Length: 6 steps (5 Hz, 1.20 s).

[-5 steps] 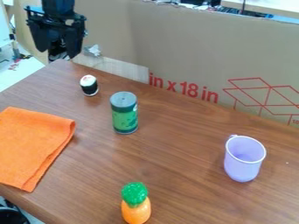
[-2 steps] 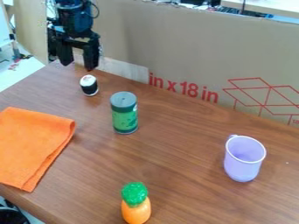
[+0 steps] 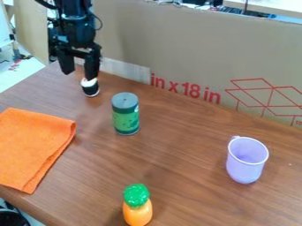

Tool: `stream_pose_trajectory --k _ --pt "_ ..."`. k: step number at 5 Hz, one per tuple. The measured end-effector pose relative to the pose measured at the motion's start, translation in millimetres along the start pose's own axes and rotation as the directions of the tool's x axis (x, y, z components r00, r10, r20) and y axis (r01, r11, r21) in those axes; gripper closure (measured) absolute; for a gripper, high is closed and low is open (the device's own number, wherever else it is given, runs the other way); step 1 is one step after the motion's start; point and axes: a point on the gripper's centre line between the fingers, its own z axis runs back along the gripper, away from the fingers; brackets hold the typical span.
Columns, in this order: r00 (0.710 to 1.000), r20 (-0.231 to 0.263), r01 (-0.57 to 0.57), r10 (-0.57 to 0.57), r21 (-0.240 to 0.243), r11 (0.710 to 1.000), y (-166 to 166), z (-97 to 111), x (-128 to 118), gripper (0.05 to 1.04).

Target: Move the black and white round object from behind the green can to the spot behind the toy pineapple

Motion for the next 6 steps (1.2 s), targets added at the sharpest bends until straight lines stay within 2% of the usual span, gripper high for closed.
stream_pose_trajectory --k 1,3,5,6 --pt "1.000 -0.018 -0.003 0.003 0.015 1.000 4 -5 3 0.082" --pt "0.998 -0.069 0.005 -0.004 0.010 1.000 8 -20 11 0.082" --pt "0.997 -0.068 0.017 -0.020 -0.050 0.999 2 -36 20 0.082" --pt "0.998 -0.062 0.019 -0.022 -0.058 0.998 2 -43 25 0.122"
